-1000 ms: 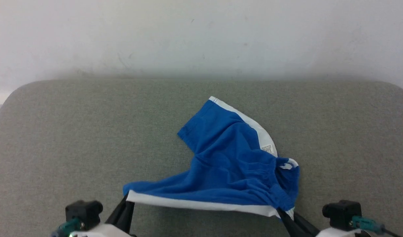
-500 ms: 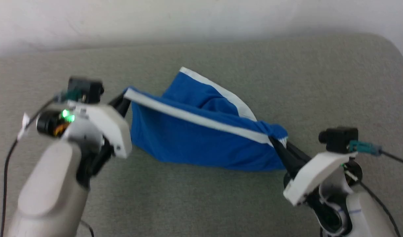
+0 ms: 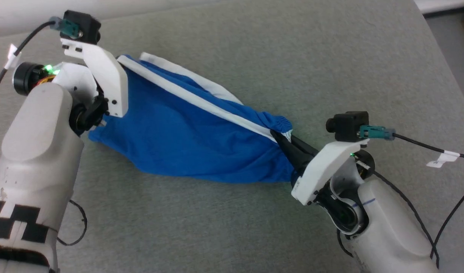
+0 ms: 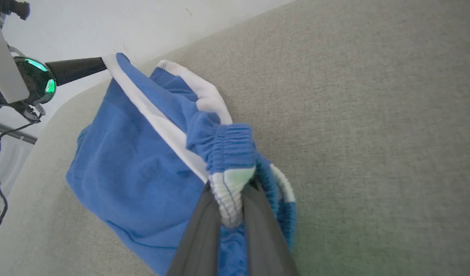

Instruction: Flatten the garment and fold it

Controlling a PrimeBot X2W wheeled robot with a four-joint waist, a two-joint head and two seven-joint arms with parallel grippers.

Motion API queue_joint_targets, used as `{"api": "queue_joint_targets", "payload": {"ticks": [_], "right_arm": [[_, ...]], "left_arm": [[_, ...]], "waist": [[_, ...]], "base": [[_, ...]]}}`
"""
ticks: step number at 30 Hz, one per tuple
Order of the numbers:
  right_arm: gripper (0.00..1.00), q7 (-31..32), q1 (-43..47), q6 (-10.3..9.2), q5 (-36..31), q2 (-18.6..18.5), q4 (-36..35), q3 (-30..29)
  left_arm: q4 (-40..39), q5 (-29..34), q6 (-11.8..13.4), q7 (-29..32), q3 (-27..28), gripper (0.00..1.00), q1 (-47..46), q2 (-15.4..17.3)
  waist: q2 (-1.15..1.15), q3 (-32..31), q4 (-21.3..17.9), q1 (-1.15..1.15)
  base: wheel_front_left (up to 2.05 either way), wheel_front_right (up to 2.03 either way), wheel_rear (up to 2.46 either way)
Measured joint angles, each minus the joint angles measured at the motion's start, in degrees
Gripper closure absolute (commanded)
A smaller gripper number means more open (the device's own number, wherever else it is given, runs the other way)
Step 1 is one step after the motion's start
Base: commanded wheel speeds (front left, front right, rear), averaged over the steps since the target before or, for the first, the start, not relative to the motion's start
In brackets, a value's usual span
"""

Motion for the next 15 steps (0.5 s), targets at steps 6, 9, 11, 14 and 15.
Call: {"api": "queue_joint_targets", "payload": {"ticks": [6,9,11,14,15], "right_arm": [[0.0,-3.13,-2.15,0.0,1.26,-0.01,3.66,3.21],[0.0,-5.16,-2.82,0.0,0.89,-0.01,4.02,4.71],[0.0,-6.51,-2.87,0.0,-0.14,-0.03,4.0,5.27],[0.0,-8.95,-2.52,0.0,-2.66,-0.71,2.72,5.63],[0.0,-9.48,-2.15,0.0,-3.41,-1.24,1.89,5.66]], "left_arm": [[7.68,-1.03,-0.04,-3.21,-1.25,0.56,-2.21,-1.7],[10.0,-3.43,-0.04,-5.65,-0.23,0.0,-2.82,-2.8],[10.94,-4.07,-0.09,-7.4,-0.18,0.0,-2.9,-3.0],[11.7,-5.25,-0.09,-10.76,0.48,0.0,-2.64,-3.55],[11.72,-5.33,-0.09,-11.92,0.46,0.0,-2.24,-3.55]], "waist": [[0.0,3.08,-2.92,0.0],[0.0,3.82,-3.72,0.0],[0.0,3.61,-3.87,0.0],[0.0,2.85,-3.69,-0.01],[0.0,2.49,-3.53,0.0]], "base": [[0.0,0.0,0.0],[0.0,0.0,0.0],[0.0,0.0,0.0],[0.0,0.0,0.0],[0.0,0.0,0.0]]}}
